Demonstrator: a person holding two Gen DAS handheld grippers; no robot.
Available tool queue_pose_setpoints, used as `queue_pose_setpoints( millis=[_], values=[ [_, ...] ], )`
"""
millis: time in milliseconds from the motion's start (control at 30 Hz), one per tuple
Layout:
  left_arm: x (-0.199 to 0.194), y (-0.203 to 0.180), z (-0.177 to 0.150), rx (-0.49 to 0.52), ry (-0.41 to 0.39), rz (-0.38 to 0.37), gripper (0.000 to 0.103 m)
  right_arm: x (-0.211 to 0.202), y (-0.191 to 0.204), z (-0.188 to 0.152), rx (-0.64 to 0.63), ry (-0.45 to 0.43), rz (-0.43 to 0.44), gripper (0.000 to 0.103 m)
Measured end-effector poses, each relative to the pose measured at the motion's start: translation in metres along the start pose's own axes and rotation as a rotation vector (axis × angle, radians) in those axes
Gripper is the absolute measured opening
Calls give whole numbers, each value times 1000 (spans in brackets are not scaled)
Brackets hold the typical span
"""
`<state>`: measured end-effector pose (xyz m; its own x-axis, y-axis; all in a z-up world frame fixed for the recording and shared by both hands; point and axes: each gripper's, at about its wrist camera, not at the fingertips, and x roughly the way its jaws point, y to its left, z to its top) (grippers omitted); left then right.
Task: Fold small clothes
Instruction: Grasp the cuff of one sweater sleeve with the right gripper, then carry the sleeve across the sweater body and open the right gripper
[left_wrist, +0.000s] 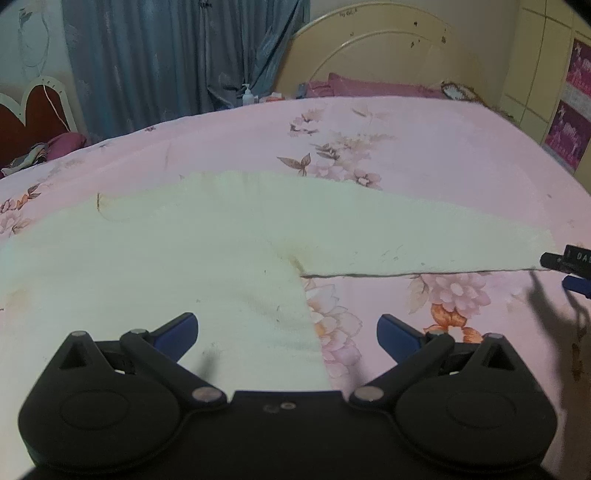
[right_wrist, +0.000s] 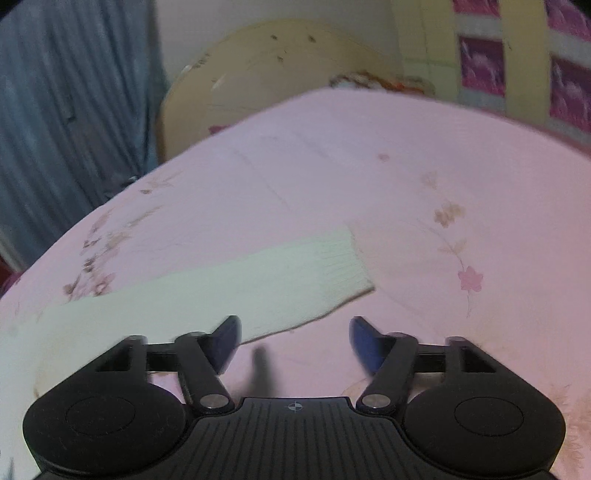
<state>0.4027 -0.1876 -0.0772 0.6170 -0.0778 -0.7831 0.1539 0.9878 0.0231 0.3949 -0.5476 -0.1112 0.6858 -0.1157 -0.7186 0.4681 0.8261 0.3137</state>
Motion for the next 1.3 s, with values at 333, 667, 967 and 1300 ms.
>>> queue_pose_setpoints(
  millis=[333, 667, 967, 1300],
  values=[
    [11, -6, 17, 20, -8, 6, 103, 7, -31, 8, 104, -34, -3, 43],
    [13, 56, 16, -57, 23, 38, 103, 4, -31, 10, 91, -65, -61, 5],
    [12, 151, 0, -82, 23, 83, 103, -37, 94, -6, -108, -84, 108, 3],
    [-1, 261, -24, -160, 20, 38, 102, -38, 295, -104, -382, 18, 304, 3]
  ],
)
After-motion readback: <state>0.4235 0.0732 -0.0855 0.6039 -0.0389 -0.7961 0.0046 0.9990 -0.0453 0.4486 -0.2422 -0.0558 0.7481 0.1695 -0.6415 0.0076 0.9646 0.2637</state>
